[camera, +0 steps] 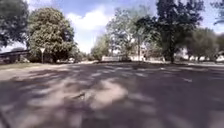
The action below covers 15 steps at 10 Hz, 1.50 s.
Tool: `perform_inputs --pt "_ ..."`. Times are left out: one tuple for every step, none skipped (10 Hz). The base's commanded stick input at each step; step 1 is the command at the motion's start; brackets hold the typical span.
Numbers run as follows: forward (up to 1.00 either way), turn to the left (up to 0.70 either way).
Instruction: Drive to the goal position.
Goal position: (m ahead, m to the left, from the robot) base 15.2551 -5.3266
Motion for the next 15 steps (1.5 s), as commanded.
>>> perform_inputs --pt "1.00 0.00" --pt "1.00 0.00" --pt "1.00 0.00" --pt "1.00 0.00" --pt "1.00 0.00" --pt "1.00 0.00" --pt "1.00 0.00" --pt "1.00 0.00" --pt "1.00 0.00" --pt "1.00 0.00" --pt "1.00 0.00" --pt "1.00 0.00" --pt "1.00 0.00" --pt "1.00 -0.02" --pt "1.00 -0.17"
